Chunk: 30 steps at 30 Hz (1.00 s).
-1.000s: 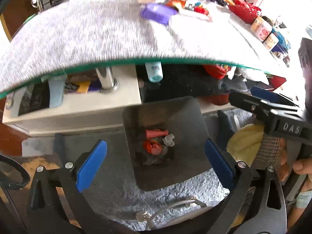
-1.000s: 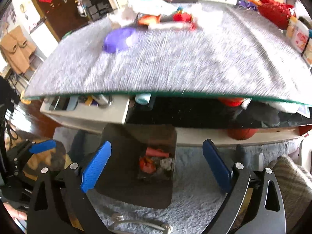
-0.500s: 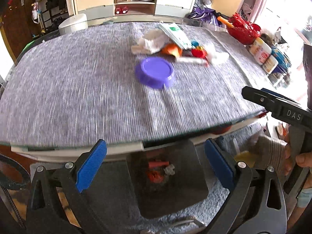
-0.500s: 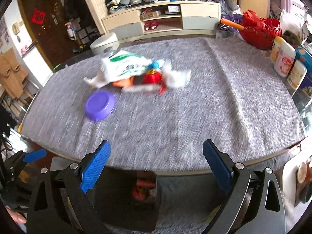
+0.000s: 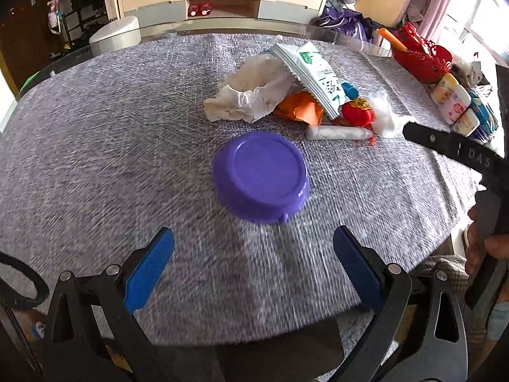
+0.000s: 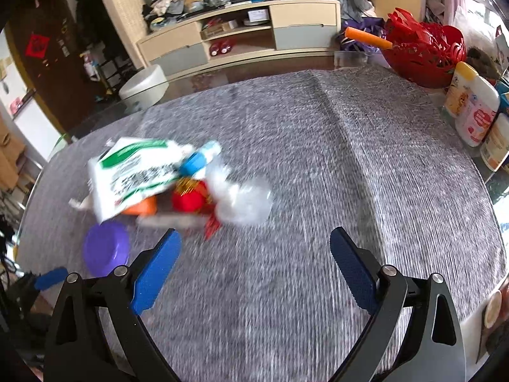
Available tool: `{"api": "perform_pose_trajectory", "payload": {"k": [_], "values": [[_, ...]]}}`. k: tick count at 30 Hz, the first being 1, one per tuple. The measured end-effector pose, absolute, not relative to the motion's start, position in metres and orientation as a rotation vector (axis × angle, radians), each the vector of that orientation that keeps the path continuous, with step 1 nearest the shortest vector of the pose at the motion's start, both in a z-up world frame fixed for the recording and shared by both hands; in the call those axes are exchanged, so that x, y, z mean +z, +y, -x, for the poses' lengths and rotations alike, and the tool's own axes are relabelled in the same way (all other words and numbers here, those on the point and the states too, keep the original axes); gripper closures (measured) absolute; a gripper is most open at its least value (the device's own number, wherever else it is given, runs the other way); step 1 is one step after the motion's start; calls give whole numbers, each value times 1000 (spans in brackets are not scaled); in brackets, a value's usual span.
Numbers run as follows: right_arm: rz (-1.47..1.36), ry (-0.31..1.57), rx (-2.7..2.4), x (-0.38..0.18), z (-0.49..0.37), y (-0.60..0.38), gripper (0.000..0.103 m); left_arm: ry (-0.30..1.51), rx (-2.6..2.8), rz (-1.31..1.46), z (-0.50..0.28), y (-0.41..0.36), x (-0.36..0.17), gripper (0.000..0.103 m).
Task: Collect trash
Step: 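Grasp a clear plastic bag with the right tool while the left tool grasps the purple lid, then lower the bag and purple lid into the black bin and open both tools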
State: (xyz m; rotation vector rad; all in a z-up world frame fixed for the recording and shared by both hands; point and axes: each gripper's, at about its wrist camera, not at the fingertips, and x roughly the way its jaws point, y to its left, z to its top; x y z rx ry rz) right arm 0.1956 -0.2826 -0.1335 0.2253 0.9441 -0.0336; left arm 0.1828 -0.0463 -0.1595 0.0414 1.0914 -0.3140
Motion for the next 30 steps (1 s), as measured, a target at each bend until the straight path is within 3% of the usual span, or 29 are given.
{"api": "perform_pose_trajectory", "payload": {"k": [7, 16, 20, 25, 30], "values": [[-214, 959, -29, -148, -216, -284, 29, 1095, -316, -38, -201, -55, -169, 8], [-226, 957, 10, -155, -232, -281, 34, 1062, -306, -127, -218, -76, -174, 9], [-214, 957, 16, -157, -237, -278, 39, 1035, -284, -163, -221, -80, -173, 21], [-210, 962, 31, -157, -237, -275, 69, 1030, -275, -149, -222, -72, -168, 31], [-206, 956, 36, -149, -225, -276, 72, 1029, -282, -145, -214, -67, -167, 32]]}}
